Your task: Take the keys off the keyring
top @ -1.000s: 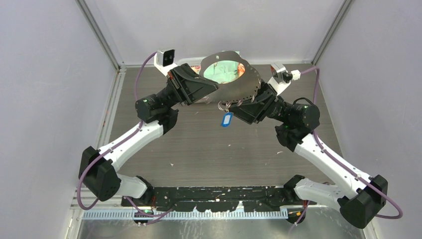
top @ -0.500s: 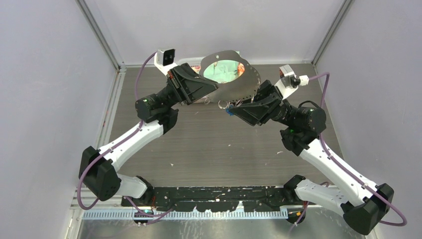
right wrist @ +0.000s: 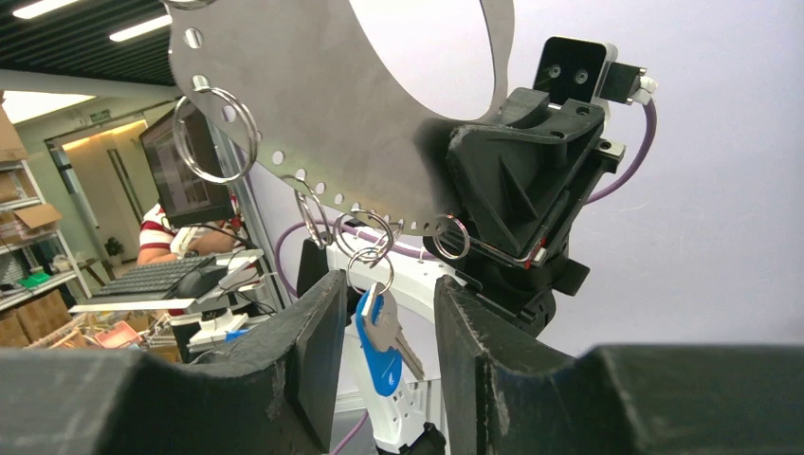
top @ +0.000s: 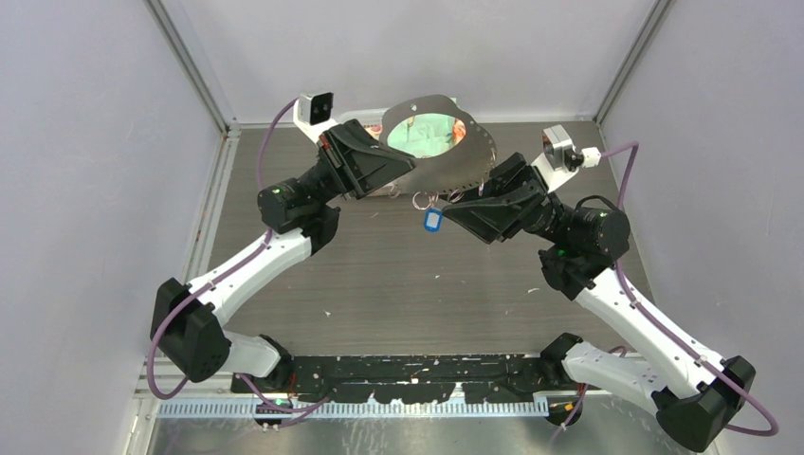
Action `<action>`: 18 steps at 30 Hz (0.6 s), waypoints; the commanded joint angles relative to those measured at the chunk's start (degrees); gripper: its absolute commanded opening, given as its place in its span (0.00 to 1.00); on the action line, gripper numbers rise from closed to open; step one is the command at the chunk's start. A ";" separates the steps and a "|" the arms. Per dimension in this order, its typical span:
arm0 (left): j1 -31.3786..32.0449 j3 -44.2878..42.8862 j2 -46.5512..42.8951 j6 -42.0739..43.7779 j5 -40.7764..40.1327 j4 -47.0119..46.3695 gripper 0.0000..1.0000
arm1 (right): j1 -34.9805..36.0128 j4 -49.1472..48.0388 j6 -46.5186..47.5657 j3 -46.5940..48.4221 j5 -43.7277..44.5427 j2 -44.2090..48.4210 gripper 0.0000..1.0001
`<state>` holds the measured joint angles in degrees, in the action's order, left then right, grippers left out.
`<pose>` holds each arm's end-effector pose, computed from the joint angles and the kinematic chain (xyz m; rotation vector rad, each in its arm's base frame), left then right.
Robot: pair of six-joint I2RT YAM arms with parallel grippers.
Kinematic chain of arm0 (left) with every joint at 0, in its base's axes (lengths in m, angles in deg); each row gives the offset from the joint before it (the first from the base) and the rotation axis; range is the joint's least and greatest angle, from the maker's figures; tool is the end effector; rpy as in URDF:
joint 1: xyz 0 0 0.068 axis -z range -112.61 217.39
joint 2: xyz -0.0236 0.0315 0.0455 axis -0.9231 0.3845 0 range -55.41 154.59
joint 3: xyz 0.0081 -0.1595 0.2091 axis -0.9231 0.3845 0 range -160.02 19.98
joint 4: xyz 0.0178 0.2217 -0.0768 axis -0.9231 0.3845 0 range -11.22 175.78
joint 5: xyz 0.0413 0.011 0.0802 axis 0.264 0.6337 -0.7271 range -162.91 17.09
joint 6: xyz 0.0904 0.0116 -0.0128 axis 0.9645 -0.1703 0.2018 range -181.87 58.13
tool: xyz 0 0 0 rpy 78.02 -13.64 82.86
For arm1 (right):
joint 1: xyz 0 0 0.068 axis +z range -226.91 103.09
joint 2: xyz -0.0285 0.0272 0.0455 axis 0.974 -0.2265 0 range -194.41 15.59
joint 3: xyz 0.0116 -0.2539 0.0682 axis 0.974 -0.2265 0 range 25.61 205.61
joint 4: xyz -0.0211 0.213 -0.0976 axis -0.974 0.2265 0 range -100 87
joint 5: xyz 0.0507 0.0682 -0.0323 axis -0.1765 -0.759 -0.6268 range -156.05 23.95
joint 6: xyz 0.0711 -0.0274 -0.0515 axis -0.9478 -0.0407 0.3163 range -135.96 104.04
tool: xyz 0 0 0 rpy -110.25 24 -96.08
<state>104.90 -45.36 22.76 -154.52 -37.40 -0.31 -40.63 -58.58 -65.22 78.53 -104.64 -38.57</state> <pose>0.1688 -0.1901 0.5017 0.4537 0.8129 -2.2736 0.1172 0.1499 0.4766 -0.6283 0.8846 1.6124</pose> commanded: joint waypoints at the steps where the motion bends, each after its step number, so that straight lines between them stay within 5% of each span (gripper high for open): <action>1: 0.45 -2.43 -1.00 -0.52 -0.83 -2.87 0.00 | 0.36 -0.77 1.19 2.39 0.21 0.97 0.44; 18: 2.20 -2.80 -0.16 -0.35 -1.20 -2.87 0.00 | 0.54 -6.19 -2.67 5.16 -0.97 -2.23 0.43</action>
<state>106.76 -45.69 22.78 -154.49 -37.36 -0.33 -40.61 -60.96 -67.10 81.00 -104.99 -41.06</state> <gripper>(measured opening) 0.093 0.435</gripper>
